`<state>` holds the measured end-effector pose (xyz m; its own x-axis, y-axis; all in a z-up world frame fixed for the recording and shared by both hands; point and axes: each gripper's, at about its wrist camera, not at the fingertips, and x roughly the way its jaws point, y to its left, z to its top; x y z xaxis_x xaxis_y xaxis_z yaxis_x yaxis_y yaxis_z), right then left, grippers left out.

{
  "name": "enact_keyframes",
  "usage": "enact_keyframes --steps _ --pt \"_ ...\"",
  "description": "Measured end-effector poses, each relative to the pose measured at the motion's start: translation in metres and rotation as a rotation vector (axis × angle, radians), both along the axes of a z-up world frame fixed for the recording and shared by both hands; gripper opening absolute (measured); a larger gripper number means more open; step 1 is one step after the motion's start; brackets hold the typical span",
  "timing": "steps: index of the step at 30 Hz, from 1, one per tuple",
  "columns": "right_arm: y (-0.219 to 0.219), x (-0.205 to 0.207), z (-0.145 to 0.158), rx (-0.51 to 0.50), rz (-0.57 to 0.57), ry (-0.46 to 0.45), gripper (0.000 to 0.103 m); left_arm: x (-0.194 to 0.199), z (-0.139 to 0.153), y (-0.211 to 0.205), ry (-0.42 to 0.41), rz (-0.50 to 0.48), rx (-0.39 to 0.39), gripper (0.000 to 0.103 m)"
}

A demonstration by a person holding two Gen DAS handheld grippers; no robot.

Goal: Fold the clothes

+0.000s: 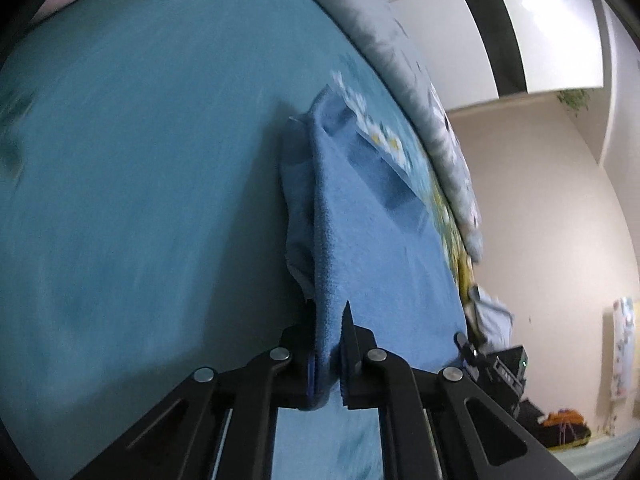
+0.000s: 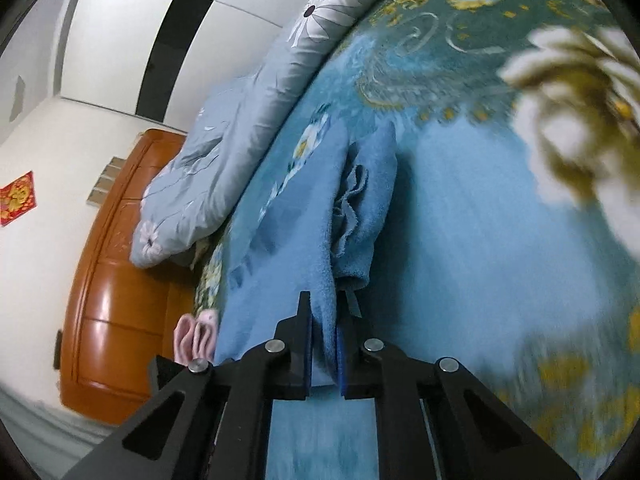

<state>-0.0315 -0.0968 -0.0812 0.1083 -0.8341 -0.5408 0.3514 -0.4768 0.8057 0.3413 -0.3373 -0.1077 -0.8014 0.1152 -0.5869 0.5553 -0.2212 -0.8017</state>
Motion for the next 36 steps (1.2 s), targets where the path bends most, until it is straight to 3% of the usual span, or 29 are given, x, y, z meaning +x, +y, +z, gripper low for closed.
enact_keyframes --steps 6,10,18,21,24,25,27,29,33,36 --pt "0.072 0.036 -0.011 -0.058 -0.063 -0.047 0.006 0.036 0.002 0.036 -0.040 -0.023 -0.046 0.008" --pt "0.110 0.031 -0.027 -0.085 -0.141 -0.120 0.005 0.042 0.009 0.039 -0.052 -0.002 -0.070 0.009" --pt "0.104 0.036 -0.004 -0.101 -0.090 -0.041 0.007 0.029 0.034 0.021 -0.072 0.021 -0.192 0.010" --pt "0.094 0.038 -0.002 -0.077 -0.073 -0.016 0.007 0.018 0.029 0.011 -0.087 0.025 -0.178 0.016" --pt "0.092 0.036 -0.006 -0.039 -0.088 -0.008 0.008 0.006 0.032 0.013 -0.120 0.025 -0.213 0.021" --pt "0.093 0.035 -0.008 -0.034 -0.096 -0.011 0.009 0.001 0.036 0.015 -0.127 0.020 -0.234 0.022" --pt "0.096 0.031 -0.014 -0.026 -0.112 -0.019 0.029 -0.010 0.045 0.023 -0.117 -0.012 -0.275 0.028" --pt "0.096 0.028 -0.017 -0.020 -0.124 -0.017 0.042 -0.026 0.055 0.033 -0.104 -0.052 -0.327 0.034" --pt "0.089 0.027 -0.017 -0.030 -0.108 -0.012 0.042 -0.061 0.074 0.043 -0.114 -0.116 -0.463 0.036" --pt "0.083 0.026 -0.016 -0.015 -0.096 -0.008 0.042 -0.070 0.077 0.019 -0.123 -0.066 -0.470 0.039"
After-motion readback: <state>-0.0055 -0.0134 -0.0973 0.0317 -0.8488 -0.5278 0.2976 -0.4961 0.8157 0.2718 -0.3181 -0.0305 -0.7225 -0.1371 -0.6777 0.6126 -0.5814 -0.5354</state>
